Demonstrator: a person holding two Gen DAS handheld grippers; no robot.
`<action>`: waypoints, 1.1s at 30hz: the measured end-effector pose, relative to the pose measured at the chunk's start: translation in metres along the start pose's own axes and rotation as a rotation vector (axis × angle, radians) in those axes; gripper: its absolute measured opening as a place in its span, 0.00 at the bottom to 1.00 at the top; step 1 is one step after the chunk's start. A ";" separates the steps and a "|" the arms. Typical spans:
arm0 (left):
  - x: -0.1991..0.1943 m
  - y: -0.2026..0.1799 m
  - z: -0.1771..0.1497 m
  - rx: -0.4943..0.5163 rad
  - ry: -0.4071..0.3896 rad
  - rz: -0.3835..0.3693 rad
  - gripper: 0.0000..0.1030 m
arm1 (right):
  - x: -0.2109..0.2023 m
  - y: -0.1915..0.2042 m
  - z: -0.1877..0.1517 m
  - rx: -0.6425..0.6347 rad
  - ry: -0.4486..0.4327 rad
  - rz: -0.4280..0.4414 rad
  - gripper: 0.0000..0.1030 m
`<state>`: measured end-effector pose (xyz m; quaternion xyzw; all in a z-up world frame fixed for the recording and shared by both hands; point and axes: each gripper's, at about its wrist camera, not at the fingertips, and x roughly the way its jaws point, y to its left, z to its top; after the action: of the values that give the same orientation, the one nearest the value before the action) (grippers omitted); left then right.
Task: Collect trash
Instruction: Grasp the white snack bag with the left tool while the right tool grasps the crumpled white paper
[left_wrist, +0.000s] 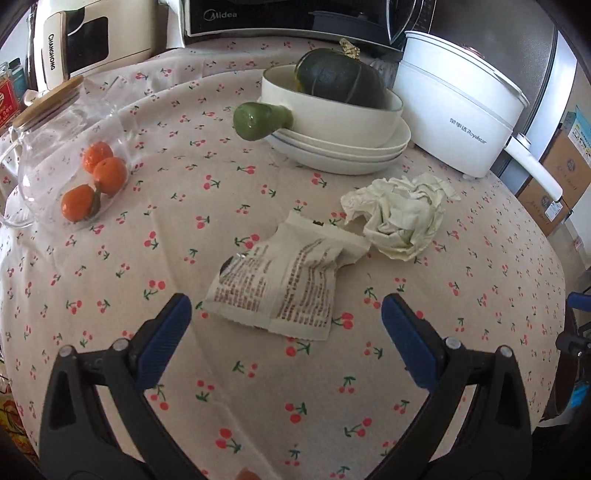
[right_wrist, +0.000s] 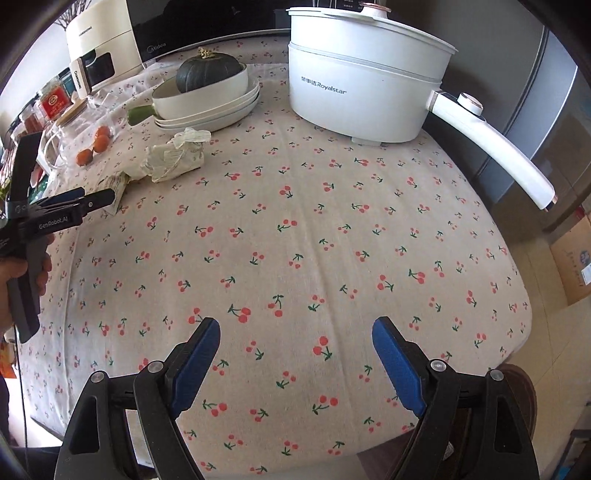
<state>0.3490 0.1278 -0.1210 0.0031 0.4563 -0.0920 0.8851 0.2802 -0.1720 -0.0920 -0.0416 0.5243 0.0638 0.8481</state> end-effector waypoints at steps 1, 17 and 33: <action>0.007 0.001 0.002 0.015 0.005 0.004 0.99 | 0.004 -0.001 0.004 0.003 -0.004 0.002 0.84; 0.001 0.007 -0.001 -0.048 -0.037 -0.026 0.63 | 0.051 0.051 0.059 0.030 -0.069 0.080 0.84; -0.030 0.084 -0.040 -0.262 -0.009 0.087 0.63 | 0.099 0.127 0.118 0.090 -0.138 0.176 0.84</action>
<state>0.3138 0.2183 -0.1263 -0.0932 0.4597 0.0068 0.8831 0.4094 -0.0237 -0.1281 0.0472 0.4687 0.1171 0.8743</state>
